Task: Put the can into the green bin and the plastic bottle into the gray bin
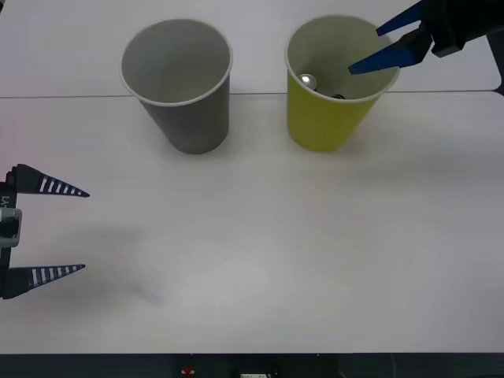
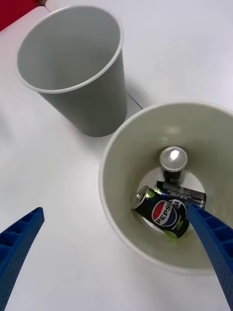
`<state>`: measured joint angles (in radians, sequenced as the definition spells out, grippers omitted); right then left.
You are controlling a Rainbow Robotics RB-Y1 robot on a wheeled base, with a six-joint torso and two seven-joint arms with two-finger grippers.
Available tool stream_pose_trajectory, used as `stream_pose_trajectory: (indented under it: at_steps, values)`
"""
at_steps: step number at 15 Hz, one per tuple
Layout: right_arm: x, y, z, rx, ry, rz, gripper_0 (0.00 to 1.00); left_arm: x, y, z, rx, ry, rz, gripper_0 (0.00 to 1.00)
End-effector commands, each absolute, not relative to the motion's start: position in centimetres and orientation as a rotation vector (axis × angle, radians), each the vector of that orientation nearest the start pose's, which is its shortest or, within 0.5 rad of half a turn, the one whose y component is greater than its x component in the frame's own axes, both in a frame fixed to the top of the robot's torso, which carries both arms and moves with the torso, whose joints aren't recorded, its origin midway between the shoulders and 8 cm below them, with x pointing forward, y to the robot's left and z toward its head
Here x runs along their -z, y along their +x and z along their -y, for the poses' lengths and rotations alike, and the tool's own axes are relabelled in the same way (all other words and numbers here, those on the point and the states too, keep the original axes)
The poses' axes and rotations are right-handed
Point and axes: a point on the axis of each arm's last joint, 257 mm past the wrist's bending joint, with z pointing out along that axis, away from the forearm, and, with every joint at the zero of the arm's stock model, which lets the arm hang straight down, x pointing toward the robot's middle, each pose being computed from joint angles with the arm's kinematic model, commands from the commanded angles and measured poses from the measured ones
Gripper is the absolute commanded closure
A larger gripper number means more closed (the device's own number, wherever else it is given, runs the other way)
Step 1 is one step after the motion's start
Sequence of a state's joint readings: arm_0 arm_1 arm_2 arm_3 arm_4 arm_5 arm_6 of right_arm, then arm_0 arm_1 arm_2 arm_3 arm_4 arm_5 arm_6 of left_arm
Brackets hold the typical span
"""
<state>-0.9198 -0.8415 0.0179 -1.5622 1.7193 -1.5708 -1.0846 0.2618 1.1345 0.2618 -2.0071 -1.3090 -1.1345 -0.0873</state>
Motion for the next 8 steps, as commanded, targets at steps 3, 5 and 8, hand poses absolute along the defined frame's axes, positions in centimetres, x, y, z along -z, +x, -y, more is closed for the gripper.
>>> stream_pose_trajectory:
  at_steps: [3, 5, 8]
  values:
    - [-0.3, 46.5, 17.7, -0.383, -1.309, -1.826, 0.0, 16.7, 34.1, -28.6, 0.118, 1.762, -1.444, 0.0]
    - [1.6, 44.8, 18.4, -0.376, -1.378, -1.75, 0.0, 16.7, 34.1, -28.6, 0.118, 1.762, -1.444, 0.0]
    - [3.4, 42.5, 19.1, -0.389, -1.453, -1.654, 0.0, 16.7, 34.1, -28.6, 0.118, 1.762, -1.444, 0.0]
